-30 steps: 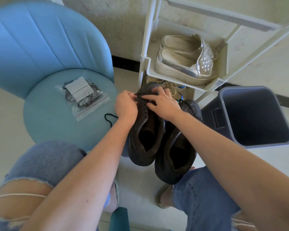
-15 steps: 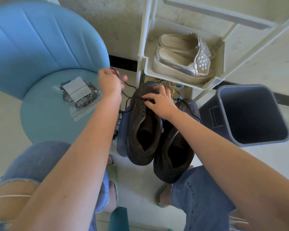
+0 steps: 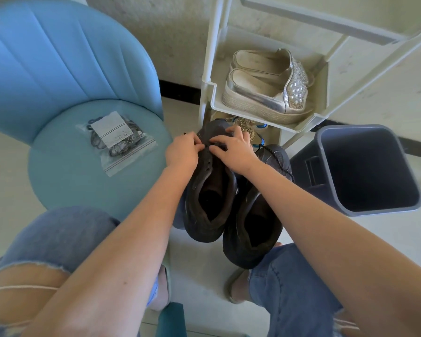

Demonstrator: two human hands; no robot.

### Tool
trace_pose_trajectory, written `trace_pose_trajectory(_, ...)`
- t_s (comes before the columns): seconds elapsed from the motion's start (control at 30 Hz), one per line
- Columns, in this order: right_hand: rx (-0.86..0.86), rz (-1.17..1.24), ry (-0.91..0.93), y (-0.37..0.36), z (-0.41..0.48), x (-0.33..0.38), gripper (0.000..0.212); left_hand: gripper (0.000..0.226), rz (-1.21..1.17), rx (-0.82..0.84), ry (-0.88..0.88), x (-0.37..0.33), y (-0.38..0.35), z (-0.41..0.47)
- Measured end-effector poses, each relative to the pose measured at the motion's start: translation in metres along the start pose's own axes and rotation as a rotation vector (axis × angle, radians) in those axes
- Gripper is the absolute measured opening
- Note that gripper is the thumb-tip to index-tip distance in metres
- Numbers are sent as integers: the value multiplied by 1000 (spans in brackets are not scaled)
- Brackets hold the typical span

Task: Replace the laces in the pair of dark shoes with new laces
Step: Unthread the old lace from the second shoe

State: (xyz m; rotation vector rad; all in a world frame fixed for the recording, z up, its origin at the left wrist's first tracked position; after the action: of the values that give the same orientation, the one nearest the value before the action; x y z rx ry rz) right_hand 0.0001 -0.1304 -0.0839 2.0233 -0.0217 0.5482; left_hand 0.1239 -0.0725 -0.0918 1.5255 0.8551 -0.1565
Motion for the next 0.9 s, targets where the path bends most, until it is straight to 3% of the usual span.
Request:
trace_pose_trajectory(0.13, -20, 5, 5, -1, -4, 1, 53, 17, -137, -118, 9, -2, 3, -3)
trace_pose_trajectory(0.27, -25, 30, 14, 0, -4, 1, 52, 16, -319, -331, 143, 8, 22, -2)
trace_pose_trajectory(0.43, -28, 44, 2, -1, -4, 2, 50, 17, -991, -361, 378, 19, -9, -11)
trace_pose_trajectory(0.47, -34, 49, -3, -1, -4, 2, 50, 21, -1037, -363, 388, 20, -12, -11)
trace_pose_trajectory(0.7, -43, 45, -23, 0, -4, 3, 51, 14, -1284, -323, 449, 20, -28, -13)
trace_pose_trajectory(0.9, -47, 21, -1, -1, -6, 10, 50, 22, -1212, -502, 476, 25, -22, -16)
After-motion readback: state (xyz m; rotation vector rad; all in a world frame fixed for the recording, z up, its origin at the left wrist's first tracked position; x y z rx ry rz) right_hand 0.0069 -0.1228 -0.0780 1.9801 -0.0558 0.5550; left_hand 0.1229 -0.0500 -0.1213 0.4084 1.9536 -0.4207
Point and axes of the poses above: each hand's wrist, its own z-axis towards the middle knuckle, its own y-axis out of the back of the hand, x = y × z, the point moved 8 cm from there along z, towards the middle knuckle, and after that the axes turned 11 degrees about -y, right-handed, at the moved point
